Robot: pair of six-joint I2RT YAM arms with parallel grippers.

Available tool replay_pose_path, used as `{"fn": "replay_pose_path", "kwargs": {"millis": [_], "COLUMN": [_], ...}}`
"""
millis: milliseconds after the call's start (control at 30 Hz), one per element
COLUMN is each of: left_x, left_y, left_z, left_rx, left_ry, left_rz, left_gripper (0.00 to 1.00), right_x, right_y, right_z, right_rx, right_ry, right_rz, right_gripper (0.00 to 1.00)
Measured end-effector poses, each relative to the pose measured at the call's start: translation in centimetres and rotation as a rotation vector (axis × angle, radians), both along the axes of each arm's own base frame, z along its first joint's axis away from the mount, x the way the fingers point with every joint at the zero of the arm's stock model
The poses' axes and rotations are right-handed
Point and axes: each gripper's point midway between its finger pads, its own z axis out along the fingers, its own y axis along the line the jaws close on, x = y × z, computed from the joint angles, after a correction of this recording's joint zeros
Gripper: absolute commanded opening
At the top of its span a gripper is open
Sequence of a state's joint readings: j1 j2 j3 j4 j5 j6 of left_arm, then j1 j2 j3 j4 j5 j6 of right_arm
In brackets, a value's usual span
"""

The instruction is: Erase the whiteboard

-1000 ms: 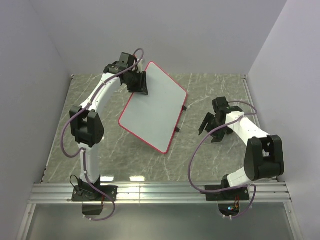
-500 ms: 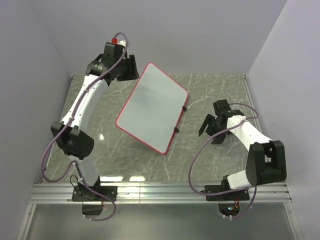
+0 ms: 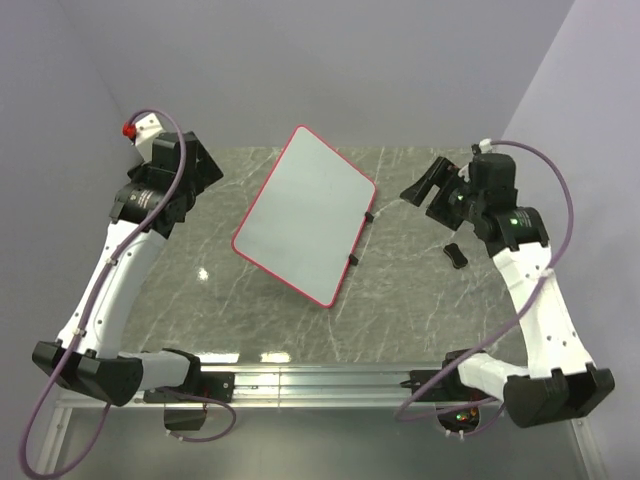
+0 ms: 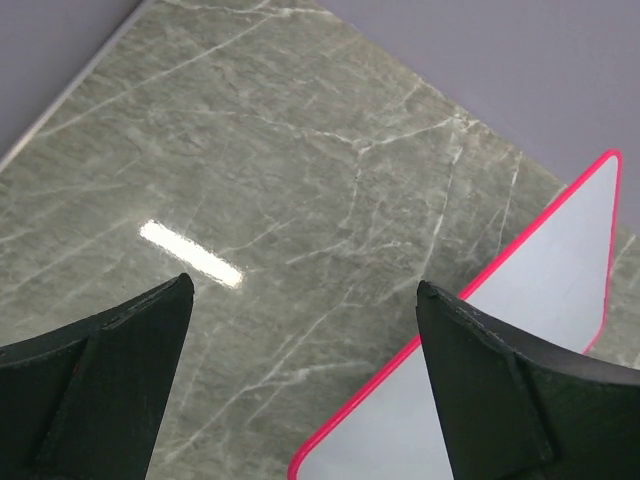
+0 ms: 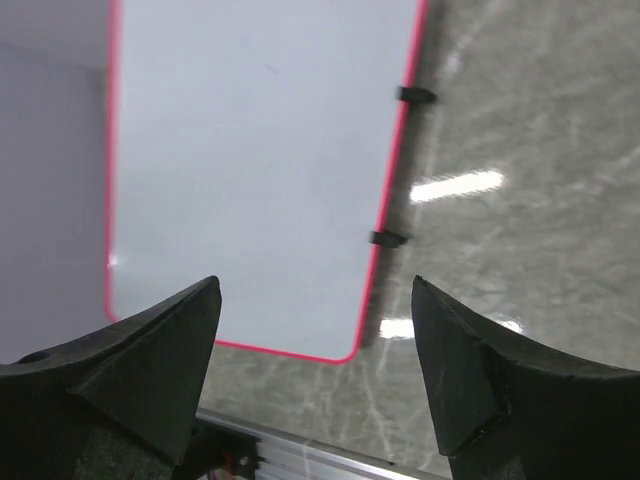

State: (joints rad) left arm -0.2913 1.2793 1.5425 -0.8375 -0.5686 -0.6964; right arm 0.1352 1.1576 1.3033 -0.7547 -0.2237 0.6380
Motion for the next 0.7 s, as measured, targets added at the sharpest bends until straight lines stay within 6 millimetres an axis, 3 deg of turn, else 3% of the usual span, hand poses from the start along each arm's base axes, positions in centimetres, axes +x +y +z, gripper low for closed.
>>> {"fn": "replay_pose_path", "kwargs": {"millis": [33,200,533,700], "left_x": [-0.2,-0.5,-1.2,-1.4], "left_y": [-0.1,-0.6,-2.4,-2.6], "left_z": [-0.1,-0.9,-0.3,-0.4], "left_rx": [-0.01,-0.03,-0.102,-0.102], "left_ry": [0.0,0.035,0.027,0.029], "left_rz": [-0.004,-0.024,-0.114,-0.135], "left_gripper": [0.99,0.99,0.95,1.0], "right_x": [-0.4,-2.7,-7.7,-9.4], "right_y": [0.4,1.8,3.0,3.2], "right_z": [1.5,5.8,10.0,10.2], "right_rx": [0.018,0.093,0.226,0.252], "right_ry": [-0.035,-0.132,-0.231,-0.252], "right_rz": [0.022,0.088,0.15,0.174], "right_gripper": [0.99,1.0,1.0,1.0]}}
